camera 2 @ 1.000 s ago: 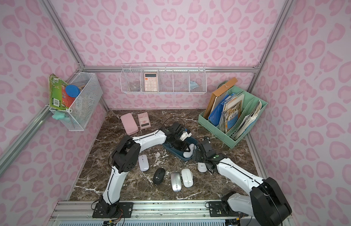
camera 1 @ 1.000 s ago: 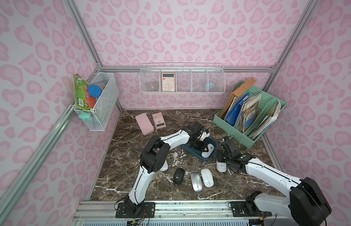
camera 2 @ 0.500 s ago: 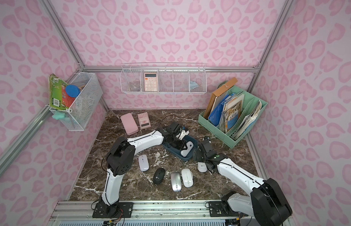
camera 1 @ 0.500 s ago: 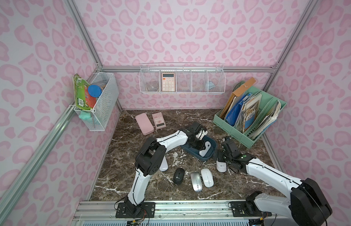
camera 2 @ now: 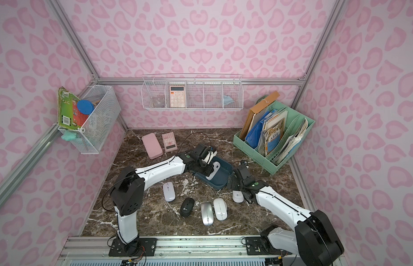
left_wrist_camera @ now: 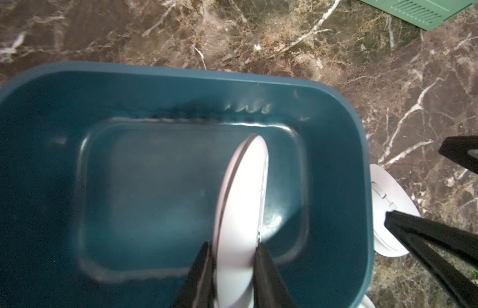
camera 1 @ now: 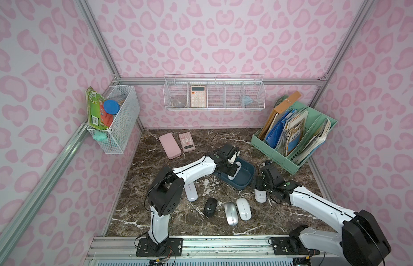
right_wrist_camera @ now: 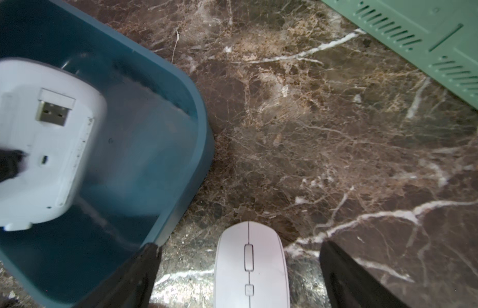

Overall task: Take out the mouse from the storage box
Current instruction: Pick up the mouse from the storage box, then place the mouse at the center of the board.

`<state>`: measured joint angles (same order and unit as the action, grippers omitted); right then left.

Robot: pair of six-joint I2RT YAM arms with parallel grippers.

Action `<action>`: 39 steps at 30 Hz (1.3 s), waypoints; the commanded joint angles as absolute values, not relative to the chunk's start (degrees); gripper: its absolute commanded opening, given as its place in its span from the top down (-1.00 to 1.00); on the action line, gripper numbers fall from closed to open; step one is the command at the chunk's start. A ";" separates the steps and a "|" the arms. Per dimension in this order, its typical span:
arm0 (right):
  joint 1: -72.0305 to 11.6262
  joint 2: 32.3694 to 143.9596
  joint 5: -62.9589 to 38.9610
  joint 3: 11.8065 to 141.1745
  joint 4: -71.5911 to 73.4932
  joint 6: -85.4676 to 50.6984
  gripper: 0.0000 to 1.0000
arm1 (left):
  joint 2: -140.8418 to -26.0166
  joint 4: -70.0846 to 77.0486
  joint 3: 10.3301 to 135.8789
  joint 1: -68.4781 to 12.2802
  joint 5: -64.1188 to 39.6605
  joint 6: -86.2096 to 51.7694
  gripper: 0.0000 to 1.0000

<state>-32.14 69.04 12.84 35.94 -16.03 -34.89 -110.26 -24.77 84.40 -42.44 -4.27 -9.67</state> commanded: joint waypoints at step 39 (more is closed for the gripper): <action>-31.85 69.61 12.61 37.28 -14.75 -32.61 -0.94 | -107.49 -50.71 81.77 -29.68 34.16 -26.66 0.77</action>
<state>-31.86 69.89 12.27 37.63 -15.51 -32.93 -105.86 -50.11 80.60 -30.39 35.03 -25.54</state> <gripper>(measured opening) 0.968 0.262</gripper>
